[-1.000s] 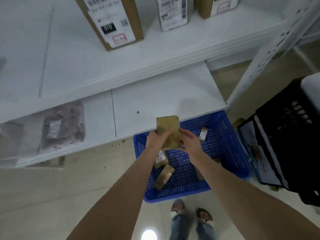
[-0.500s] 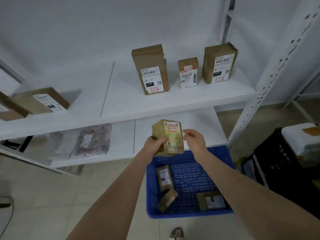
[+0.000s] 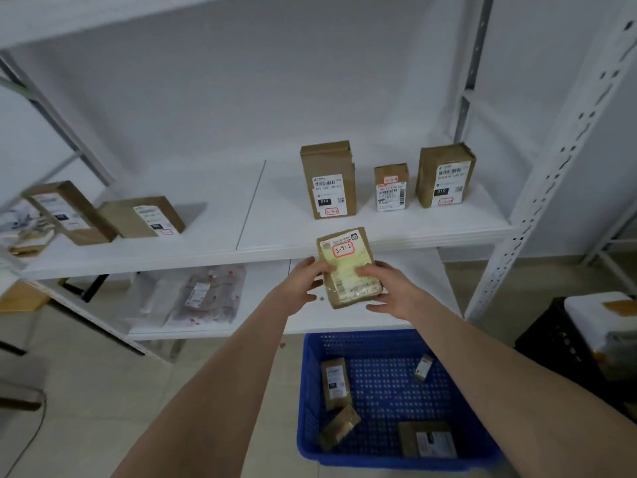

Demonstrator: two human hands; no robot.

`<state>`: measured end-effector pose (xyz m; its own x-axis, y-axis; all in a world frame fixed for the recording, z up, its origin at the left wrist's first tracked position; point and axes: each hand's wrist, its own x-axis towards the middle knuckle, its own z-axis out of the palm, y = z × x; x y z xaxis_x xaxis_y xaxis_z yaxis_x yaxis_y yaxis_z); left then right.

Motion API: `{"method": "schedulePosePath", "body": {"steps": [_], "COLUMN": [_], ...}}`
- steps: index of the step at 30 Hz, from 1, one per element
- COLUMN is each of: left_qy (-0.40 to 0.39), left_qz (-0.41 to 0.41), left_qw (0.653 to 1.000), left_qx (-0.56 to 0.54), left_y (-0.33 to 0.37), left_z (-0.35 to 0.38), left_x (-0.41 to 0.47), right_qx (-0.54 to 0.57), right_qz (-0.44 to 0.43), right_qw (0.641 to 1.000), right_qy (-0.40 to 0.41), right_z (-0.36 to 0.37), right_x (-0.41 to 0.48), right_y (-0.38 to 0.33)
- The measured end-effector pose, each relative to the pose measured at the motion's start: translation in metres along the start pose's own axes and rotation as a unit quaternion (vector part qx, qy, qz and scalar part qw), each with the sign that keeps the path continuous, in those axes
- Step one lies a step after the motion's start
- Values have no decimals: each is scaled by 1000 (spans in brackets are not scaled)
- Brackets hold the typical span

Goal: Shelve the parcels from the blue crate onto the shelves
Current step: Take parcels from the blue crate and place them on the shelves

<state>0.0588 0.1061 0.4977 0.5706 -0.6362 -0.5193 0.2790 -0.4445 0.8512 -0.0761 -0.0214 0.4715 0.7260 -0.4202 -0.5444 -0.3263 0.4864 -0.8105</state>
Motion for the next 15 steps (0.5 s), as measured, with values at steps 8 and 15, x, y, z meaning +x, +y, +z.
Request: {"method": "schedulePosePath", "body": {"steps": [8,15], "left_qy": [2,-62], "left_qz": [99,70], "left_qw": [941,857], "left_qx": [325,506], "left_y": [24,19], "left_z": [-1,-11], "left_x": [-10,-9], "right_qx": [-549,-602], "right_qz": [-109,-179], "right_qw": [826,778], "right_qy": [64,-7], "right_z": [18,38], "right_x": [4,4], "right_y": [-31,-35]}}
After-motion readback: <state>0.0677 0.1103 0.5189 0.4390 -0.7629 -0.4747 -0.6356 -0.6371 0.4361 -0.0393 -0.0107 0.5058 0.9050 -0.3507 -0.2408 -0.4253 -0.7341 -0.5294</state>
